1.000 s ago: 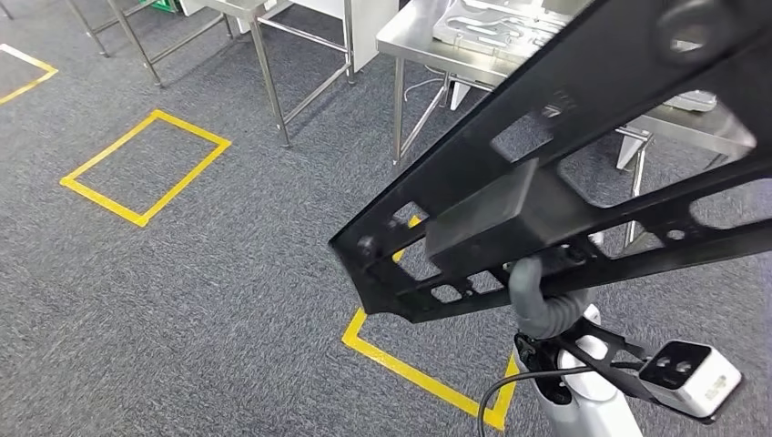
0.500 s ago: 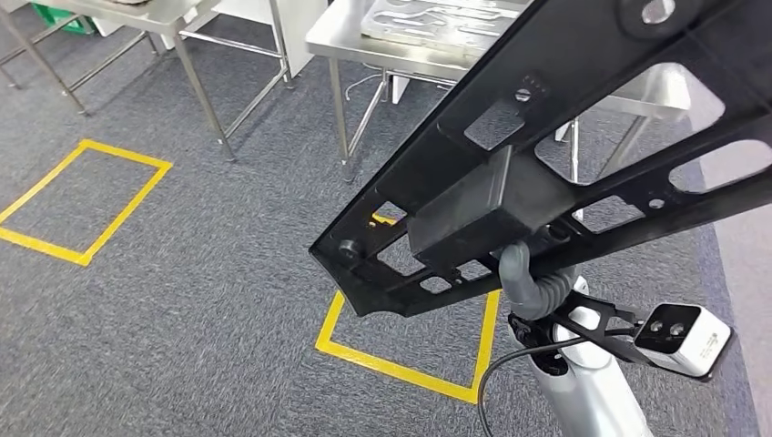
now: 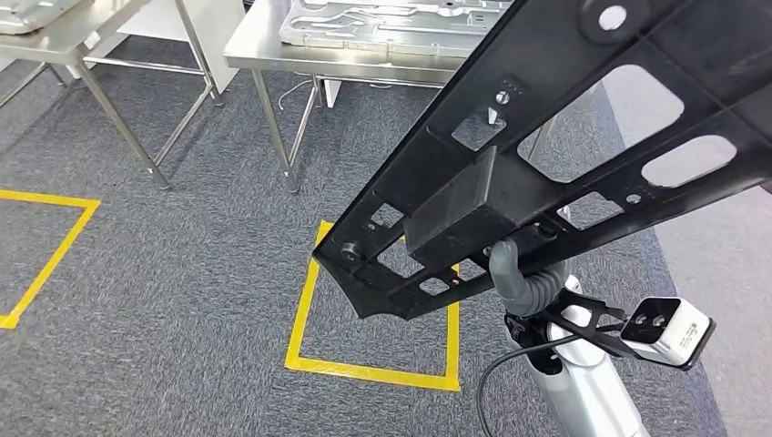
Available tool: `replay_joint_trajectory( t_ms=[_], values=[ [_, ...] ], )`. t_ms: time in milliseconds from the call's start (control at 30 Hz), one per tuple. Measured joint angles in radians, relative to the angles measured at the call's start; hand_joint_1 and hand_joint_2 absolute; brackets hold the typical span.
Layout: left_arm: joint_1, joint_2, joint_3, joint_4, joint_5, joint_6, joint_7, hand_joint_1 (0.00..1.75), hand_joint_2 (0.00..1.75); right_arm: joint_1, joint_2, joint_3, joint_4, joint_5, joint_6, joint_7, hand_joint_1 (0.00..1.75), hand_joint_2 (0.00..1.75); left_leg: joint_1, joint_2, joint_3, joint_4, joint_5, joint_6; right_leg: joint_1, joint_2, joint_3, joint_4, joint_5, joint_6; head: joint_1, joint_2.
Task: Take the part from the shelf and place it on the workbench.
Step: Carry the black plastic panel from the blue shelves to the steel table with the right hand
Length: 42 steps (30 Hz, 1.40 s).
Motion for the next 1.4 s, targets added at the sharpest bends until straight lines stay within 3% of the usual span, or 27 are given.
replay_joint_trajectory(
  t_ms=[33,100,167,200,233,267,300,367,433,533,600,700,733,767,800,900,967,1067,1133,1200,1233,1267,1300,1400],
  values=[
    [-0.003,-0.001,0.0,0.0,-0.002,-0.003,0.0,0.0,0.0,0.002,-0.001,-0.002,0.0,0.0,-0.001,0.0,1.75,1.75,0.001,0.012,0.003,-0.005,0.003,0.006,0.0,-0.002,-0.002,0.003,-0.002,0.006,0.0,0.0],
    [-0.005,-0.002,0.0,0.0,-0.005,-0.008,0.0,0.0,0.0,0.001,-0.003,-0.007,0.001,0.0,-0.005,0.001,1.75,1.75,0.004,0.034,0.007,-0.015,0.008,0.018,0.004,-0.047,-0.025,0.05,-0.032,0.016,0.001,0.0],
    [-0.003,0.0,0.0,0.0,-0.006,-0.013,0.002,0.0,0.0,0.0,-0.005,-0.013,0.002,0.001,-0.013,0.004,1.75,1.75,0.002,0.053,0.008,-0.018,0.008,0.025,0.002,-0.107,-0.084,0.17,-0.093,0.022,0.001,0.0],
    [-0.001,0.001,0.0,0.0,-0.006,-0.015,0.004,0.0,0.0,0.002,-0.005,-0.014,0.004,0.003,-0.016,0.006,1.75,1.75,0.001,0.062,0.008,-0.018,0.007,0.026,-0.002,-0.121,-0.115,0.234,-0.118,0.025,0.001,0.0],
    [0.0,0.001,0.0,0.0,-0.006,-0.017,0.006,0.0,0.0,0.004,-0.005,-0.016,0.006,0.006,-0.019,0.009,1.75,1.75,0.0,0.071,0.008,-0.017,0.007,0.026,-0.006,-0.128,-0.133,0.272,-0.126,0.029,0.001,0.0],
    [0.0,0.002,0.0,0.0,-0.006,-0.02,0.007,0.0,0.0,0.006,-0.006,-0.017,0.007,0.009,-0.022,0.011,1.75,1.75,0.0,0.077,0.008,-0.016,0.006,0.025,-0.01,-0.132,-0.132,0.273,-0.115,0.032,0.001,0.0],
    [0.0,0.002,0.0,0.0,-0.006,-0.022,0.009,0.0,0.0,0.008,-0.006,-0.018,0.009,0.012,-0.024,0.012,1.75,1.75,0.0,0.082,0.009,-0.015,0.005,0.024,-0.013,-0.136,-0.11,0.234,-0.089,0.034,0.001,0.0],
    [-0.001,0.002,0.0,0.0,-0.007,-0.029,0.01,0.0,0.0,0.009,-0.007,-0.021,0.009,0.014,-0.027,0.011,1.75,1.75,-0.001,0.087,0.011,-0.012,0.001,0.018,-0.014,-0.148,-0.035,0.095,-0.032,0.031,0.001,0.0],
    [-0.002,0.002,0.0,0.0,-0.009,-0.033,0.012,0.0,0.0,0.009,-0.007,-0.025,0.009,0.015,-0.028,0.009,1.75,1.75,-0.004,0.09,0.011,-0.009,-0.003,0.008,-0.009,-0.156,0.01,0.009,-0.011,0.02,0.001,0.0],
    [-0.003,0.002,0.0,0.0,-0.01,-0.034,0.014,0.0,0.0,0.012,-0.008,-0.033,0.01,0.015,-0.028,0.007,1.75,1.75,-0.003,0.093,0.013,-0.009,-0.006,-0.011,-0.004,-0.15,0.014,-0.003,-0.011,0.002,0.001,0.0],
    [-0.004,0.004,0.0,0.0,-0.01,-0.034,0.015,0.0,0.0,0.012,-0.009,-0.038,0.011,0.013,-0.025,0.005,1.75,1.75,0.001,0.085,0.0,0.028,-0.033,-0.02,-0.009,-0.146,0.02,-0.013,-0.007,-0.011,0.001,0.0],
    [-0.001,0.005,0.0,0.0,-0.011,-0.034,0.018,0.0,0.0,0.013,-0.009,-0.042,0.017,0.01,-0.016,0.002,1.75,1.75,0.003,0.069,-0.086,0.212,-0.122,-0.028,-0.009,-0.139,0.023,-0.016,-0.006,-0.022,0.001,0.0],
    [0.001,0.005,0.0,0.0,-0.011,-0.034,0.018,0.0,0.0,0.014,-0.009,-0.043,0.021,0.01,-0.014,0.002,1.75,1.75,0.003,0.067,-0.111,0.26,-0.134,-0.029,-0.007,-0.136,0.023,-0.015,-0.006,-0.022,0.001,0.0],
    [0.002,0.005,0.0,0.0,-0.011,-0.034,0.018,0.0,0.0,0.014,-0.009,-0.043,0.024,0.01,-0.013,0.002,1.75,1.75,0.003,0.066,-0.123,0.277,-0.128,-0.03,-0.007,-0.132,0.023,-0.015,-0.007,-0.022,0.001,0.0],
    [0.002,0.006,0.0,0.0,-0.011,-0.034,0.018,0.0,0.0,0.014,-0.009,-0.043,0.027,0.01,-0.013,0.002,1.75,1.75,0.003,0.066,-0.113,0.249,-0.101,-0.029,-0.006,-0.129,0.025,-0.013,-0.008,-0.021,0.001,0.0],
    [0.001,0.008,0.0,0.0,-0.013,-0.034,0.018,0.0,0.0,0.014,-0.008,-0.044,0.032,0.012,-0.014,0.002,1.75,1.75,0.002,0.061,-0.027,0.055,-0.005,-0.019,-0.004,-0.12,0.028,-0.006,-0.015,-0.012,0.001,0.0],
    [0.0,0.008,0.0,0.0,-0.014,-0.034,0.018,0.0,0.0,0.014,-0.008,-0.045,0.033,0.013,-0.015,0.001,1.75,1.75,-0.001,0.056,-0.005,0.003,0.004,-0.009,0.0,-0.118,0.023,-0.002,-0.016,-0.002,0.001,0.0],
    [0.0,0.008,0.0,0.0,-0.017,-0.034,0.018,0.0,0.0,0.015,-0.008,-0.045,0.034,0.016,-0.018,0.001,1.75,1.75,-0.001,0.058,-0.006,-0.003,0.008,0.011,-0.003,-0.12,0.018,0.005,-0.021,0.016,0.001,0.0],
    [-0.001,0.008,0.0,0.0,-0.02,-0.034,0.017,0.0,0.0,0.016,-0.008,-0.047,0.034,0.018,-0.021,0.001,1.75,1.75,0.001,0.06,-0.004,-0.009,0.012,0.022,-0.006,-0.126,-0.012,0.07,-0.062,0.025,0.001,0.0],
    [-0.002,0.009,0.0,0.0,-0.021,-0.034,0.017,0.0,0.0,0.019,-0.007,-0.047,0.034,0.02,-0.023,0.0,1.75,1.75,0.0,0.063,-0.005,-0.009,0.011,0.027,-0.007,-0.13,-0.079,0.208,-0.125,0.031,0.001,0.0],
    [-0.001,0.009,0.0,0.0,-0.021,-0.034,0.017,0.0,0.0,0.021,-0.007,-0.047,0.035,0.021,-0.023,0.0,1.75,1.75,-0.001,0.063,-0.005,-0.009,0.011,0.027,-0.007,-0.131,-0.108,0.267,-0.144,0.033,0.001,0.0],
    [-0.001,0.01,0.0,0.0,-0.021,-0.034,0.017,0.0,0.0,0.023,-0.007,-0.047,0.035,0.021,-0.024,0.001,1.75,1.75,-0.001,0.063,-0.005,-0.008,0.01,0.028,-0.007,-0.131,-0.123,0.293,-0.144,0.034,0.001,0.0],
    [-0.001,0.01,0.0,0.0,-0.021,-0.034,0.017,0.0,0.0,0.025,-0.007,-0.047,0.036,0.021,-0.024,0.001,1.75,1.75,-0.001,0.064,-0.003,-0.008,0.009,0.027,-0.007,-0.132,-0.117,0.277,-0.124,0.033,0.001,0.0],
    [-0.001,0.009,0.0,0.0,-0.021,-0.034,0.017,0.0,0.0,0.023,-0.007,-0.048,0.036,0.022,-0.025,0.0,1.75,1.75,-0.003,0.063,0.004,-0.006,0.004,0.019,-0.003,-0.142,-0.021,0.078,-0.029,0.02,0.001,0.0]
  ],
)
